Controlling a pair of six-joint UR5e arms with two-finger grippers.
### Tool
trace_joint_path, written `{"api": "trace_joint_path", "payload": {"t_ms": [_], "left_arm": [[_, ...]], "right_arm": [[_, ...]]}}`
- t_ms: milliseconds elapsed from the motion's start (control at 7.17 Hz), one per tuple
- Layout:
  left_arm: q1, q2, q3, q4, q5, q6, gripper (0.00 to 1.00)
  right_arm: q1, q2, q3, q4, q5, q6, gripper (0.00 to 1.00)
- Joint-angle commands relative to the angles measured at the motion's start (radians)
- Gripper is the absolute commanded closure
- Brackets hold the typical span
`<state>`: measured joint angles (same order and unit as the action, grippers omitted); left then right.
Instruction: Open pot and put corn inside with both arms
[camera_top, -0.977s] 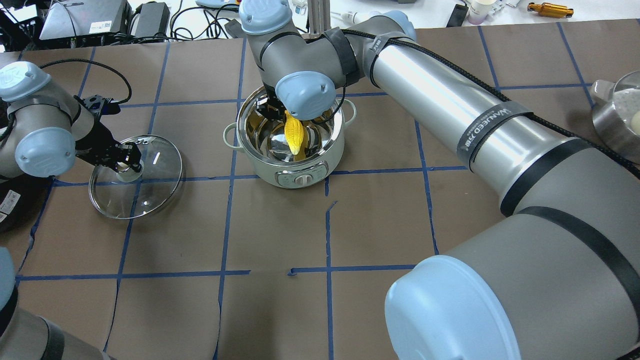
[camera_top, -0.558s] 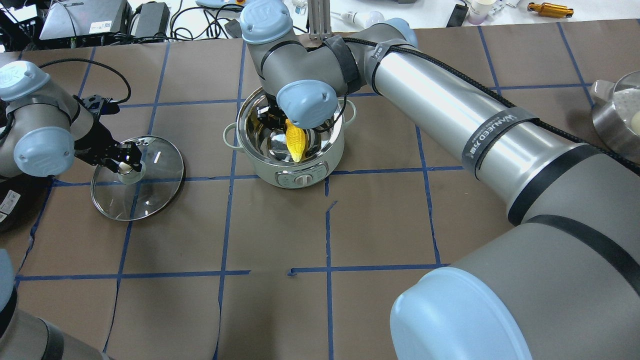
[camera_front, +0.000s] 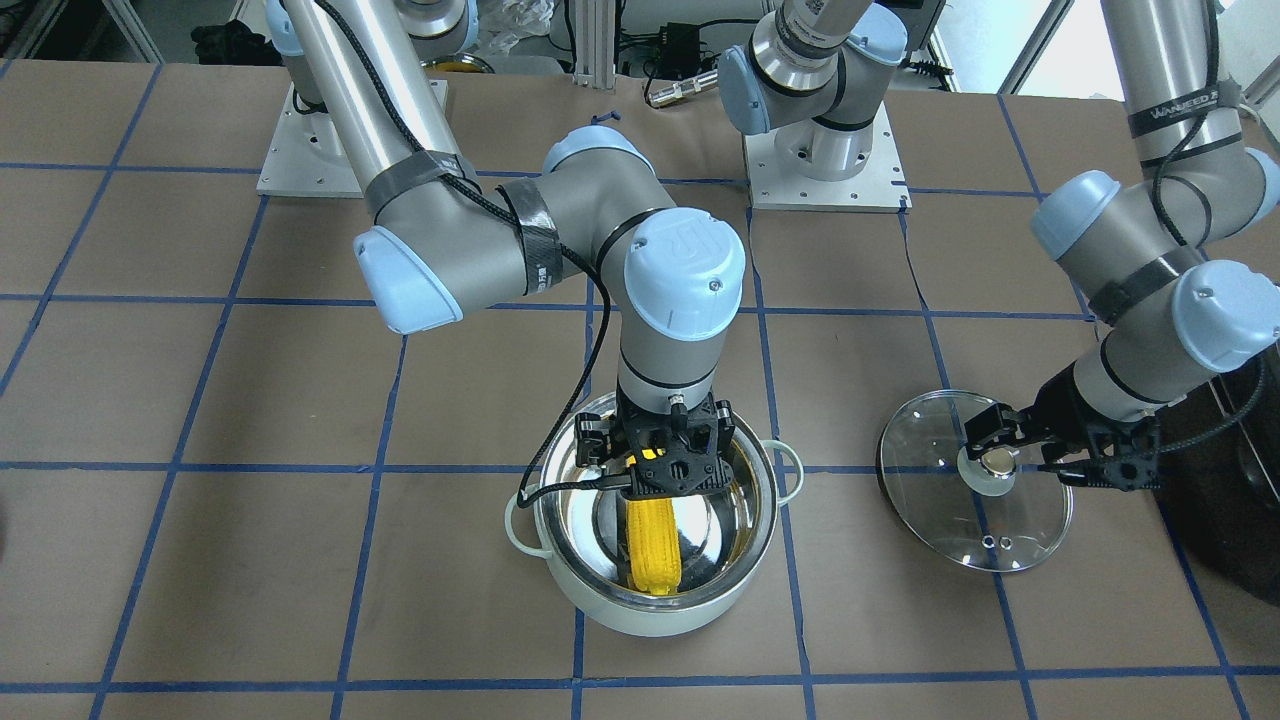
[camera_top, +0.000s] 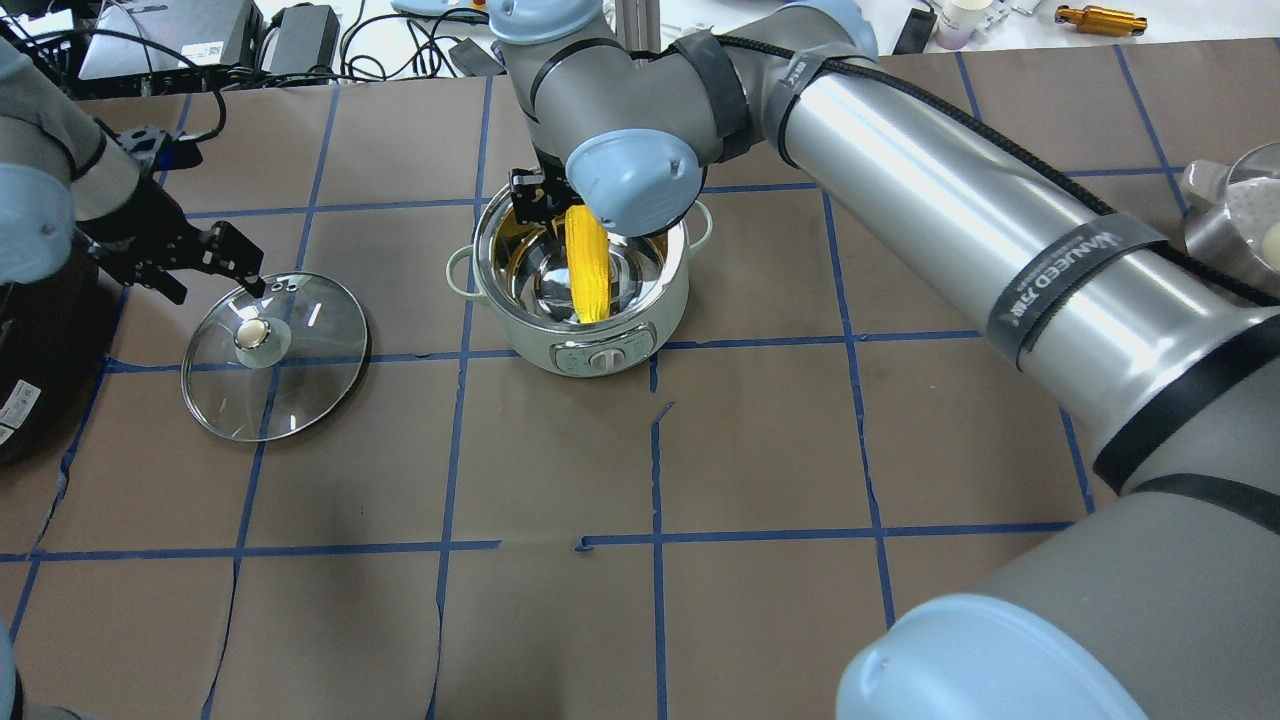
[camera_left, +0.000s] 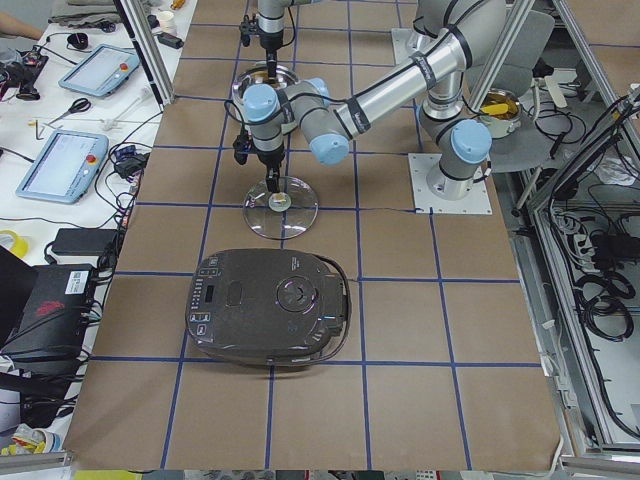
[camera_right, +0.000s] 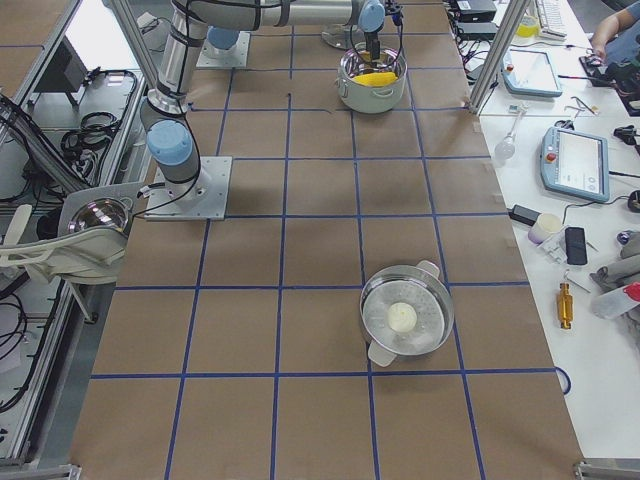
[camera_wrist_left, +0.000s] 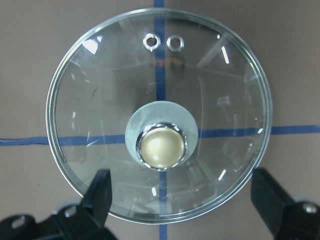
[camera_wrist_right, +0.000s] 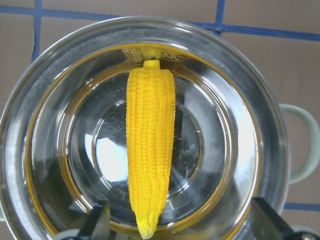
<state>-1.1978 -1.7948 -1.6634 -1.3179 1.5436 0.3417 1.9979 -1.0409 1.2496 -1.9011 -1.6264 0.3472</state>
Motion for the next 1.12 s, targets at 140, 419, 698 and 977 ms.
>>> {"api": "trace_joint_path", "payload": {"t_ms": [140, 419, 698, 977], "left_arm": [[-0.246, 0.123, 0.103, -0.115, -0.003, -0.299, 0.00], [-0.392, 0.175, 0.142, -0.198, -0.002, -0.388, 0.00], [-0.440, 0.247, 0.146, -0.287, 0.000, -0.380, 0.00], [-0.437, 0.261, 0.133, -0.282, -0.017, -0.371, 0.00]], "right_arm": [[-0.190, -0.193, 0.011, 0.246, 0.008, -0.002, 0.00], [-0.315, -0.304, 0.069, 0.338, 0.001, -0.061, 0.00], [-0.425, -0.355, 0.112, 0.379, -0.004, -0.170, 0.00], [-0.479, -0.407, 0.152, 0.386, 0.002, -0.252, 0.00]]}}
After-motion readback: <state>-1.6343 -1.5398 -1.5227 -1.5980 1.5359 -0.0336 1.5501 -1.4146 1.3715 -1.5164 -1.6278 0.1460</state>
